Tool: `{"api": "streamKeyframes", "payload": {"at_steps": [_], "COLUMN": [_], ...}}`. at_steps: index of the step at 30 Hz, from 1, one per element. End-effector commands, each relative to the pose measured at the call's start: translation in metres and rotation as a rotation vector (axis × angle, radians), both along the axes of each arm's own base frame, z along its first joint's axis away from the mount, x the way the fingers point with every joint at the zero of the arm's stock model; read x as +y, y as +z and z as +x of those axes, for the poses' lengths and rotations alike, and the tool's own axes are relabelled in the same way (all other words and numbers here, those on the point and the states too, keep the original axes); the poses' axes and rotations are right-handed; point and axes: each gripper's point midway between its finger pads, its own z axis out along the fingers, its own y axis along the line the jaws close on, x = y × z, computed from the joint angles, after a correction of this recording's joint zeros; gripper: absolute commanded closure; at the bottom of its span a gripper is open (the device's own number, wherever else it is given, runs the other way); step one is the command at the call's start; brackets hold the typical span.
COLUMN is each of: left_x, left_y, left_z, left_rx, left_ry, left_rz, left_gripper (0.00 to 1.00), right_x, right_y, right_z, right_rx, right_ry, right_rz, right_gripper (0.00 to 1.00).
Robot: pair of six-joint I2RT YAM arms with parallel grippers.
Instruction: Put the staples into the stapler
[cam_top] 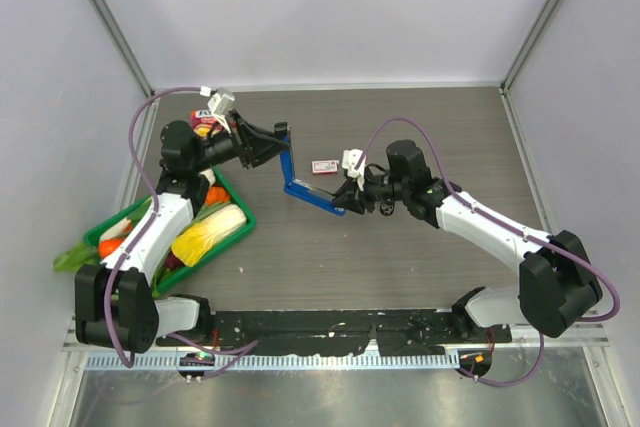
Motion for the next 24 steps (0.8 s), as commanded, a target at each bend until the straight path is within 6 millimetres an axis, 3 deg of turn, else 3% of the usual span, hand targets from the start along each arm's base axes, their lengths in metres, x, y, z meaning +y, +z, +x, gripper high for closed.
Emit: {"api": "streamKeyframes", "payload": {"at_steps": [1,2,5,8,10,15,24], "left_x": [0.033,0.034,0.031,0.030,0.031,0.030,0.009], "left_y": [0.100,0.099,0.091,0.084,0.084,0.089,0.069], "left_z": [0.007,0.006,0.005,0.001,-0.002,-0.009,-0.032], "left_rx": [-0.347,-0.341,-0.314,-0.314,-0.328,-0.339,-0.261], "left_ry": [0.190,0.189,0.165,0.152,0.152,0.131,-0.065], "left_rz": [-0.230,-0.242,-0.224,-0.220,-0.223,-0.251,-0.244], "left_gripper": [1.00,1.00,1.00,1.00,1.00,1.00,1.00], "right_x": [0.001,0.002,0.003,0.003,0.002,0.002,0.011], "right_y": [-0.022,-0.021,-0.012,0.006,0.012,0.006,0.058], "right_z": [-0.046,-0.048,-0.049,-0.049,-0.051,-0.053,-0.040], "right_rx": [0.135,0.136,0.137,0.110,0.088,0.134,0.101], "right_ry": [0.139,0.148,0.155,0.162,0.164,0.175,0.146], "right_rz": [-0.044,-0.042,-0.034,-0.021,-0.010,-0.018,0.083], "right_gripper": [0.97,0.95,0.67,0.57,0.56,0.51,0.46]}}
